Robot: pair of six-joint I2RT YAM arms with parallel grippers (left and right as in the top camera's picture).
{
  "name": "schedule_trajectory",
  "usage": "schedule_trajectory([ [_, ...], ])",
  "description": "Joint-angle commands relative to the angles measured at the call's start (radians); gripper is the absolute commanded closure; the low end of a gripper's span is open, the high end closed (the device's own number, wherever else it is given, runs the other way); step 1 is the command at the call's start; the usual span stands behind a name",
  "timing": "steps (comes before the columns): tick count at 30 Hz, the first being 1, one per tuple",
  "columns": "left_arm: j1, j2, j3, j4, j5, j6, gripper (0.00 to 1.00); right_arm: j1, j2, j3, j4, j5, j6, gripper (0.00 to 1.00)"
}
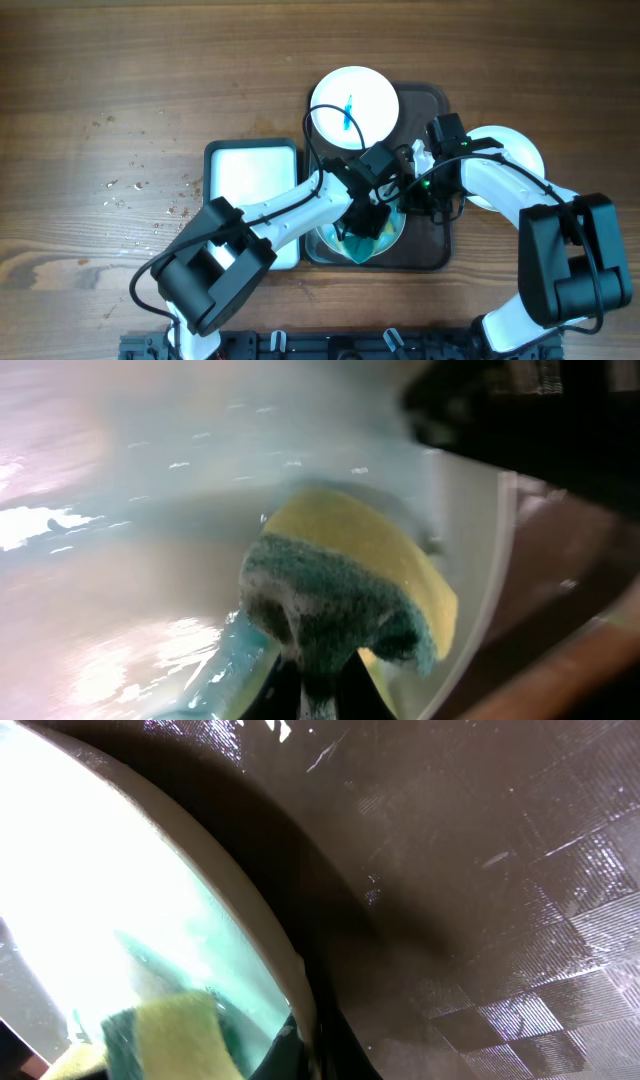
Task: Clean dirty plates on tray and stack at the side
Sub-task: 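Scrub the held plate with the sponge in the left gripper, then put the sponge back in the basin with the left gripper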
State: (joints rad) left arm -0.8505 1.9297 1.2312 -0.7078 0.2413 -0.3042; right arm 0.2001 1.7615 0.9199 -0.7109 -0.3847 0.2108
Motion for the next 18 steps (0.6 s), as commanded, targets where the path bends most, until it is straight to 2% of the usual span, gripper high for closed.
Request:
schedule_trajectory([
  [1, 0.033, 0.004, -0.021, -0.087, -0.346, -0.084, 0.96, -0.002, 0.035, -0.024, 0.008, 0.122, 0.026, 0.96],
  [4, 0.095, 0.004, -0.021, -0.113, -0.564, -0.229, 0.96, -0.002, 0.035, -0.024, 0.008, 0.122, 0.026, 0.96],
  [6, 0.159, 0.004, -0.021, -0.093, -0.574, -0.303, 0.96, -0.002, 0.035, -0.024, 0.008, 0.122, 0.026, 0.96],
  [9, 0.24, 0.0, -0.015, -0.047, -0.416, -0.305, 0.96, -0.002, 0.035, -0.024, 0.008, 0.122, 0.025, 0.96],
  [12, 0.312, -0.042, 0.028, -0.073, -0.229, -0.272, 0.96, -0.002, 0.035, -0.024, 0.006, 0.122, 0.025, 0.96],
  [14, 0.357, -0.127, 0.053, -0.076, -0.022, -0.175, 0.96, -0.002, 0.035, -0.024, 0.006, 0.122, 0.025, 0.96],
  [16, 0.388, -0.241, 0.058, -0.082, 0.122, -0.125, 0.96, -0.002, 0.035, -0.024, 0.007, 0.122, 0.025, 0.96],
  [18, 0.419, -0.375, 0.058, -0.125, 0.122, -0.105, 0.96, -0.002, 0.035, -0.023, 0.016, 0.122, 0.025, 0.96],
])
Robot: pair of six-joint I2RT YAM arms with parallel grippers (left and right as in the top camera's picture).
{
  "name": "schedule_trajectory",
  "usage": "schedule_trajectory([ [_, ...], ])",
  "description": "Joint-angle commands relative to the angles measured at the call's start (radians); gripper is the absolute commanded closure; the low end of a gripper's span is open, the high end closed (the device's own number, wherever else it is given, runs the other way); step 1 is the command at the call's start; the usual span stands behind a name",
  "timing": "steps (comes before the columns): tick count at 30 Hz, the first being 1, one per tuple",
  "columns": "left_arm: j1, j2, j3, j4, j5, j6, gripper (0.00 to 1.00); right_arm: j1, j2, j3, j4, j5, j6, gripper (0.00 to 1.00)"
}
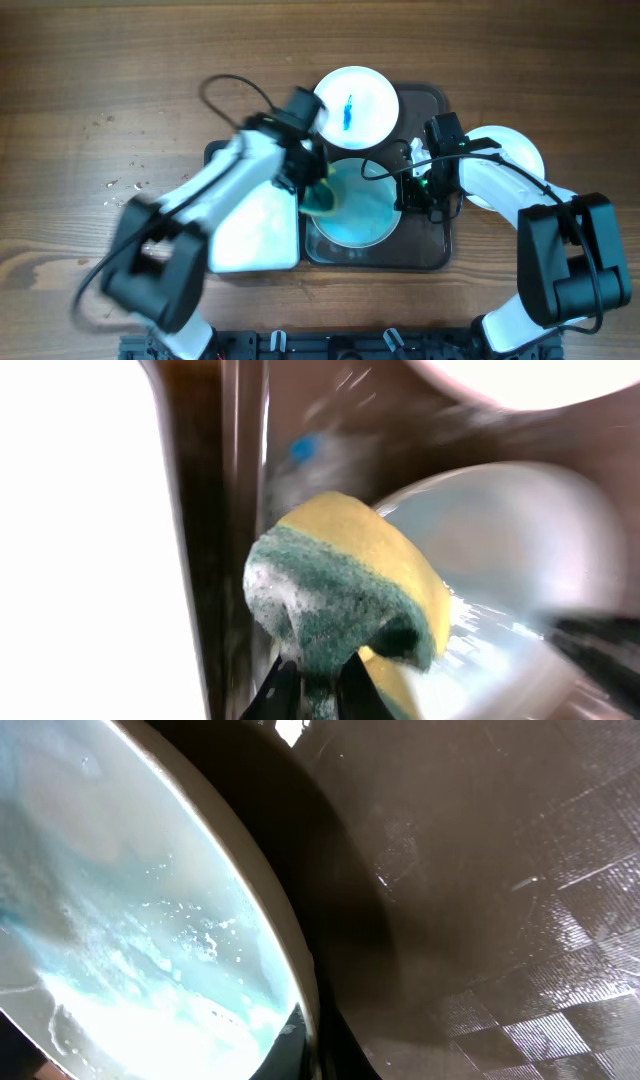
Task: Clean dirty plates on tray and stack at the side
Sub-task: 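Put the sponge back in the basin with the left gripper, then lift the plate with the right gripper and tilt it over the basin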
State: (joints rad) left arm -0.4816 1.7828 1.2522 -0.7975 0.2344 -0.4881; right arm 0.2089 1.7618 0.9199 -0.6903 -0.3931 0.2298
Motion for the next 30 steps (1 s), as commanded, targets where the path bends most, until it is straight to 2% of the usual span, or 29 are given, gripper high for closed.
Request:
schedule_trajectory([
  [1, 0.074, -0.301, 0.037, -0.079, 0.061, 0.085, 0.96, -0.011, 0.035, -0.023, 0.001, 0.131, 0.006, 0.96],
  [3, 0.137, -0.437, 0.037, -0.212, -0.165, 0.084, 0.96, -0.011, 0.03, -0.005, -0.003, 0.131, -0.008, 0.96],
  [7, 0.202, -0.466, -0.003, -0.36, -0.275, 0.084, 0.96, 0.01, -0.083, 0.086, -0.132, 0.22, -0.029, 0.96],
  [9, 0.224, -0.46, -0.097, -0.328, -0.278, 0.072, 0.95, 0.039, -0.17, 0.131, -0.194, 0.284, -0.028, 0.96],
  [12, 0.25, -0.458, -0.288, -0.177, -0.244, 0.005, 0.9, 0.094, -0.325, 0.197, -0.265, 0.317, -0.027, 0.96],
  [14, 0.256, -0.458, -0.311, -0.159, -0.201, 0.007, 0.75, 0.127, -0.375, 0.232, -0.285, 0.328, -0.028, 0.96],
  [16, 0.262, -0.473, -0.283, -0.182, -0.198, 0.01, 0.49, 0.175, -0.395, 0.267, -0.296, 0.36, -0.029, 0.96],
  [17, 0.268, -0.488, -0.252, -0.208, -0.198, 0.01, 0.43, 0.213, -0.396, 0.282, -0.294, 0.393, -0.029, 0.96],
  [18, 0.278, -0.51, -0.204, -0.245, -0.198, 0.01, 0.32, 0.256, -0.392, 0.293, -0.285, 0.428, -0.029, 0.96],
  [23, 0.339, -0.658, 0.0, -0.369, -0.198, 0.009, 0.02, 0.488, -0.341, 0.297, -0.127, 0.574, -0.017, 0.96],
  [25, 0.357, -0.717, 0.03, -0.379, -0.198, 0.01, 0.0, 0.559, -0.315, 0.297, -0.046, 0.627, -0.017, 0.96],
  [30, 0.409, -0.903, 0.036, -0.385, -0.221, 0.009, 0.0, 0.761, -0.28, 0.297, 0.17, 1.004, -0.031, 0.96],
])
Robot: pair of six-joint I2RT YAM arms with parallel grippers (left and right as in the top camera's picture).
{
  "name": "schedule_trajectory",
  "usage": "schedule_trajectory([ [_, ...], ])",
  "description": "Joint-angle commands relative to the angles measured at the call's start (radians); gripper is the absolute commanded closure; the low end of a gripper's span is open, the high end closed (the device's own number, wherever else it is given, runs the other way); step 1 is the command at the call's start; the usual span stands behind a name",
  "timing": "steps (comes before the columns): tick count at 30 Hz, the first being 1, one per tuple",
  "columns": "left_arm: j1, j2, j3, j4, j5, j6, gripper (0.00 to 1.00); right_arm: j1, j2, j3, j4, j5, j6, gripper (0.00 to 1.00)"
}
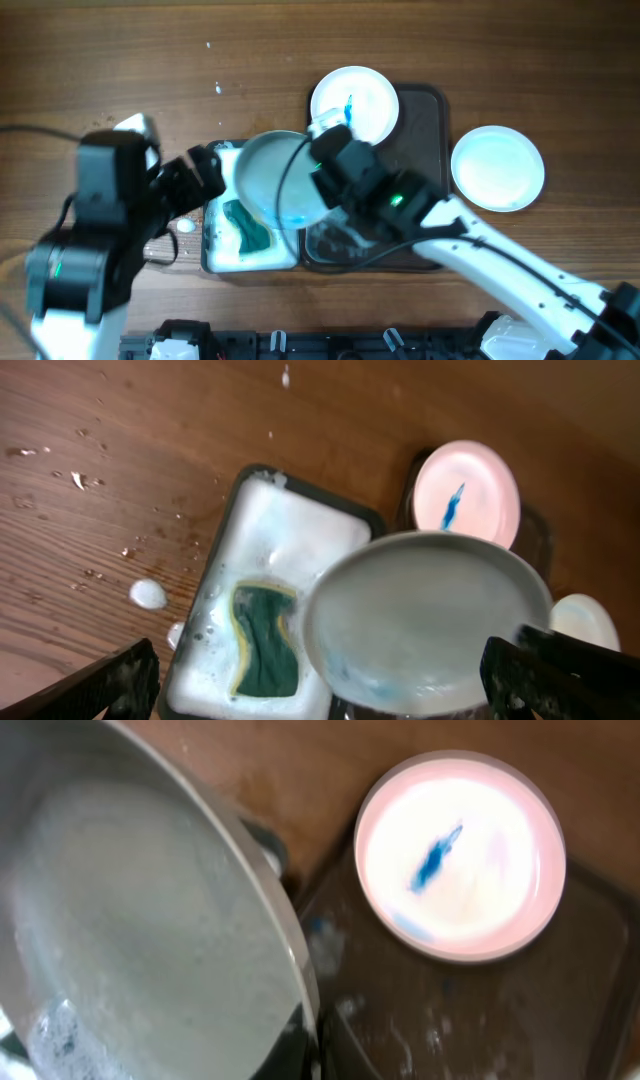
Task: Clean dirty plates on tray and stack at the side
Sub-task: 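Lift the plate with the right gripper and tilt it over the basin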
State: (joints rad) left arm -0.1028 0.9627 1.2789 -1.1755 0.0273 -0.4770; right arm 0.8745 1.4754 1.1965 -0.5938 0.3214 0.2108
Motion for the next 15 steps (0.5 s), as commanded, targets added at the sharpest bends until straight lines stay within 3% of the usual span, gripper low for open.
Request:
schedule_trajectory([
  [1, 0.038, -0.111, 0.009, -0.012, -0.034, -0.002, 0.0, 0.134, 0.006, 0.02, 0.114, 0.364, -0.054, 0.96],
  [6, 0.047, -0.172, 0.009, -0.058, -0.082, -0.002, 0.0, 0.251, 0.006, 0.02, 0.212, 0.561, -0.233, 0.96],
  [15, 0.047, -0.171, 0.009, -0.087, -0.082, -0.002, 0.0, 0.367, 0.006, 0.02, 0.285, 0.735, -0.348, 0.96],
])
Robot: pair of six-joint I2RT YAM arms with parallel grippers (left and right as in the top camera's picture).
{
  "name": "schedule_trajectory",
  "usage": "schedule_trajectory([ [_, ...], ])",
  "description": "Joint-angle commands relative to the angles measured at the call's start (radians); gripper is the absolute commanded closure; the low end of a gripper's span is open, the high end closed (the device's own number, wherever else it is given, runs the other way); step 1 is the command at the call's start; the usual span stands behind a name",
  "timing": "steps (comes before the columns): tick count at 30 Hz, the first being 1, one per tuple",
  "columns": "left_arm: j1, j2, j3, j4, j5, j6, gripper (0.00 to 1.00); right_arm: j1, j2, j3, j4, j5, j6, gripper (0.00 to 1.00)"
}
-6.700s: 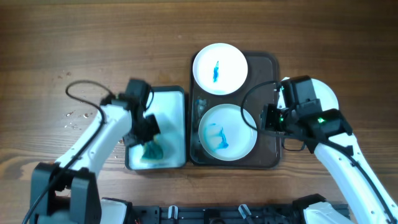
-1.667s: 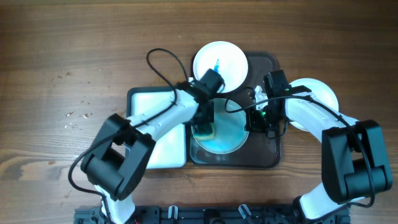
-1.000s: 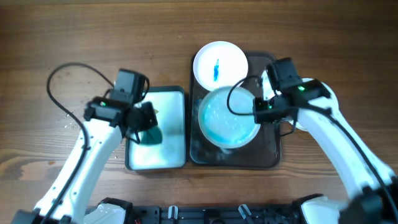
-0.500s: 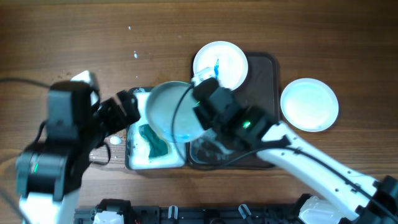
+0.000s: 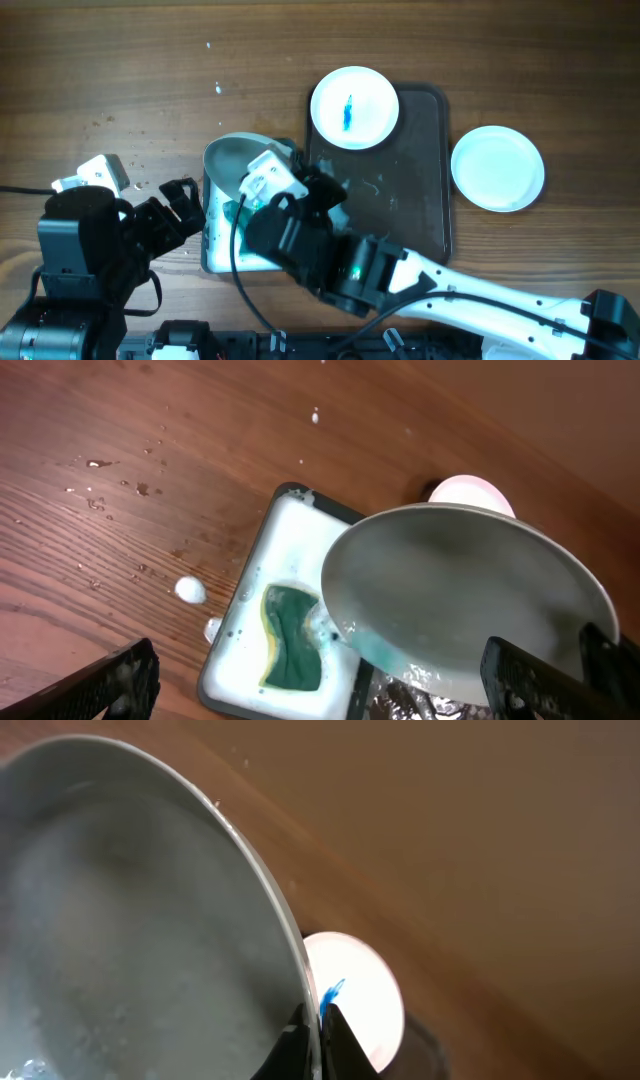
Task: Clean dirty plates on tray and stack at the side
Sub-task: 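Lift the plate with the right gripper and tilt it over the basin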
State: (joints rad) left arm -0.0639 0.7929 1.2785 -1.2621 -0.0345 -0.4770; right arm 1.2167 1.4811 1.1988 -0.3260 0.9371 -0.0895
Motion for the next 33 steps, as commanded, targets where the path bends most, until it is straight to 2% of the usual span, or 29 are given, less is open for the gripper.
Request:
schedule_trajectory([
  [1, 0.008, -0.001, 0.009, 0.0, -0.02, -0.002, 0.0, 0.035, 0.0, 0.018, 0.024, 0.129, -0.073, 0.96],
  [10, 0.008, -0.001, 0.009, 0.0, -0.02, -0.002, 0.0, 0.055, 0.001, 0.018, 0.032, 0.156, -0.147, 0.96],
  [26, 0.008, -0.001, 0.009, 0.0, -0.02, -0.002, 0.0, 0.055, 0.001, 0.018, 0.034, 0.167, -0.148, 0.96],
  [29, 0.008, -0.001, 0.009, 0.0, -0.02, -0.002, 0.0, 0.049, 0.001, 0.018, 0.046, 0.22, -0.226, 0.96],
  [31, 0.008, -0.001, 0.009, 0.0, -0.02, -0.002, 0.0, 0.041, 0.001, 0.018, 0.083, 0.217, -0.158, 0.96],
  [32, 0.008, -0.001, 0.009, 0.0, -0.02, -0.002, 0.0, 0.048, 0.001, 0.018, 0.077, 0.155, -0.224, 0.96],
  [33, 0.008, -0.001, 0.009, 0.0, -0.02, -0.002, 0.0, 0.047, 0.003, 0.018, 0.085, 0.214, -0.305, 0.96],
])
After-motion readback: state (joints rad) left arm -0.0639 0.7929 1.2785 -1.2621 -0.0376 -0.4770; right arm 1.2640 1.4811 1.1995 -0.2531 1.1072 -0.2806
